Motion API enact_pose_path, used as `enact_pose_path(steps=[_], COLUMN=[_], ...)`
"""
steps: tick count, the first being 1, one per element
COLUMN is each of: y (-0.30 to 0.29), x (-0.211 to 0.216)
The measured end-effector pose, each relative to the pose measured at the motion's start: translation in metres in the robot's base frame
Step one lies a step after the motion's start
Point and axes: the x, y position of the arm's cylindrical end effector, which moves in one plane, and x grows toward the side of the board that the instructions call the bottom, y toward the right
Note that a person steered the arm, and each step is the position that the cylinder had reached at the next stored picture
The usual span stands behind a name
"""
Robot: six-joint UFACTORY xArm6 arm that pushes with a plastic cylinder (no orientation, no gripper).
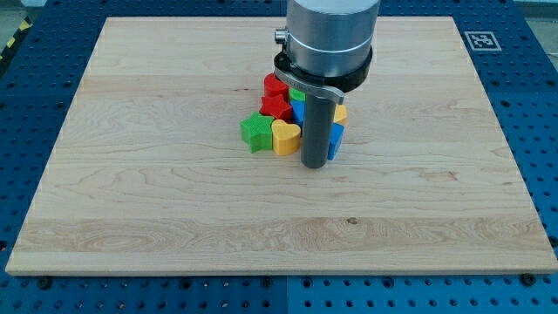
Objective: Move the red circle towards the top right
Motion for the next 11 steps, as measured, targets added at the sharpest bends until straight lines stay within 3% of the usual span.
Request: enact_pose_path(steps=[4, 5, 6, 7, 8, 9, 11], y=[0.000, -0.030, -0.110, -0.172, -0.182, -0.161, -0.076], x=[0.006, 0.025, 0.028, 0.007, -0.043, -0.050, -0.116])
